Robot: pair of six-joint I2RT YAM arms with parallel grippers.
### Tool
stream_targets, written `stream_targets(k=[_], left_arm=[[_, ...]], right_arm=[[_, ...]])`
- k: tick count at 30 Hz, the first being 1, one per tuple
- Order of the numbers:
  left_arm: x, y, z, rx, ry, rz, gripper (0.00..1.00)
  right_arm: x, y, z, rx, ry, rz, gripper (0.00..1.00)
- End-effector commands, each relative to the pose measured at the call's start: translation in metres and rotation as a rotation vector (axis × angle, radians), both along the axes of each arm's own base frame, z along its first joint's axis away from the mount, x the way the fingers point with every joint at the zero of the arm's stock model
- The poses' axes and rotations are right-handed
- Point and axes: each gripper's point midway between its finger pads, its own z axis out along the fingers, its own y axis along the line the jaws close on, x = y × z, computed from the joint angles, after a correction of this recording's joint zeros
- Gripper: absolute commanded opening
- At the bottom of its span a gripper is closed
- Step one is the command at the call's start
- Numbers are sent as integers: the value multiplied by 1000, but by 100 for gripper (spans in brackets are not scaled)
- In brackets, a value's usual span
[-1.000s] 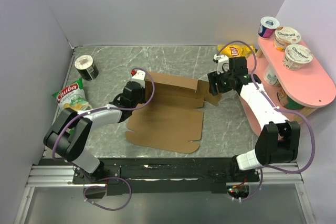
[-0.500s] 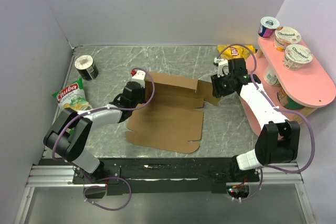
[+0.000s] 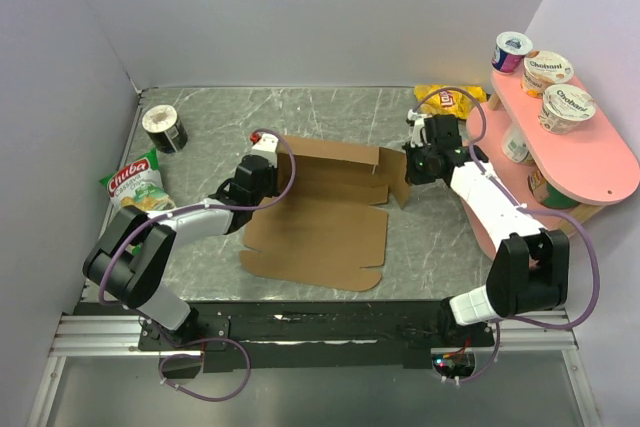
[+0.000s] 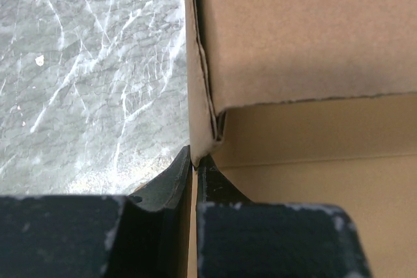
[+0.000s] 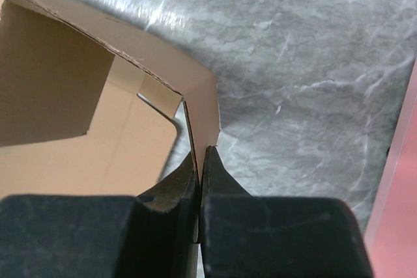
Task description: Fold the paper box
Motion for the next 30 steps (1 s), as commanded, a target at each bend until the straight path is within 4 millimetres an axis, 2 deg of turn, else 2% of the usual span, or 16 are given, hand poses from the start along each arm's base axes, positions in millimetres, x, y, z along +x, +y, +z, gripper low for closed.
stream_targets(k=[1, 3, 5, 8, 12, 15, 22, 23, 30], left_arm=[[0, -9, 9, -27, -5, -33, 1], [-1, -9, 9, -29, -5, -35, 1], [-1, -9, 11, -32, -9, -35, 1], [-1, -9, 11, -31, -8, -35, 1], [-1, -5, 9, -18, -4, -12, 1], [1, 1, 9, -5, -7, 14, 1], [1, 4, 11, 12, -22, 27, 1], [1, 4, 11, 16, -24, 27, 1], [-1, -2, 10, 53, -28, 25, 1]], right_arm=[[20, 3, 8, 12, -64, -222, 0], [27, 5, 10, -10, -79, -272, 0], [33, 18, 12, -14, -87, -286, 0], [38, 26, 11, -57, -79, -312, 0], [34, 30, 7, -56, -37, -327, 0], [29, 33, 17, -25, -40, -309, 0], [21, 44, 61, 154, -77, -263, 0], [22, 52, 65, 201, -84, -235, 0], [23, 73, 82, 331, -99, -197, 0]])
